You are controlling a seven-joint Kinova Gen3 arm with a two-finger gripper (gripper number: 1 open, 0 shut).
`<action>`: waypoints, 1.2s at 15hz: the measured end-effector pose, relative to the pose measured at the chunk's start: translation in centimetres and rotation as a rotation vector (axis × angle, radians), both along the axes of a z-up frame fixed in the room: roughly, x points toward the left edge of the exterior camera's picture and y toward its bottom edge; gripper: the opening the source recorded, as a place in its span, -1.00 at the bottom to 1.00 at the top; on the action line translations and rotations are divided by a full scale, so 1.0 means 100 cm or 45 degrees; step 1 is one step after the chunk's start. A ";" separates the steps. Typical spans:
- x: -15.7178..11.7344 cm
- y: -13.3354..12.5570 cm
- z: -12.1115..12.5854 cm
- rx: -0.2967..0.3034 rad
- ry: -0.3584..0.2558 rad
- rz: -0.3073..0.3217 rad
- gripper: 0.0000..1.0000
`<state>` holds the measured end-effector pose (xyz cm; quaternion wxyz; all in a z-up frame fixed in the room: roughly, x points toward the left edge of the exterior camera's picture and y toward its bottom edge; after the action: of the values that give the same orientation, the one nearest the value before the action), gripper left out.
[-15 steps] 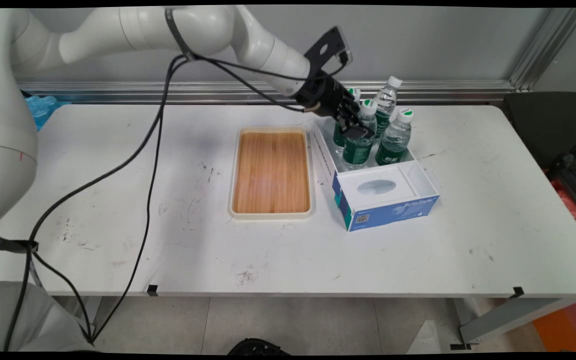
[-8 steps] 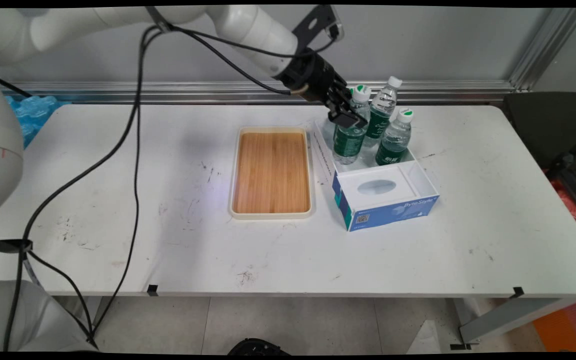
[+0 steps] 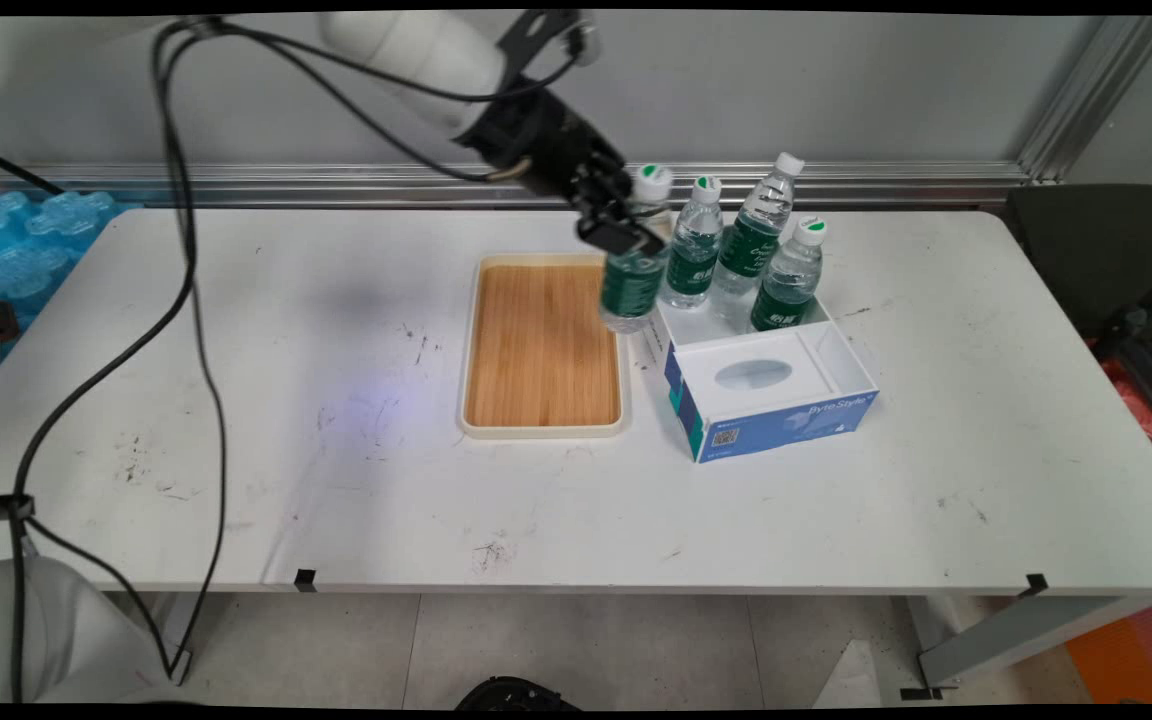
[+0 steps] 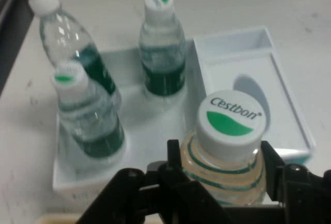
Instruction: Place the picked object on the tray
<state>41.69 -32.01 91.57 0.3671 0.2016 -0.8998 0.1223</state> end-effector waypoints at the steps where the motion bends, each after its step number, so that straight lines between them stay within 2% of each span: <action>1: 0.008 0.006 -0.003 0.001 -0.004 -0.004 -1.00; 4: 0.027 0.017 -0.013 -0.008 -0.009 -0.019 -1.00; 9: 0.046 0.018 -0.033 -0.025 -0.002 -0.032 -1.00; 18: 0.054 0.010 -0.065 -0.036 0.030 -0.063 -1.00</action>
<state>47.13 -30.96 85.02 0.3834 0.1754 -0.8984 0.1234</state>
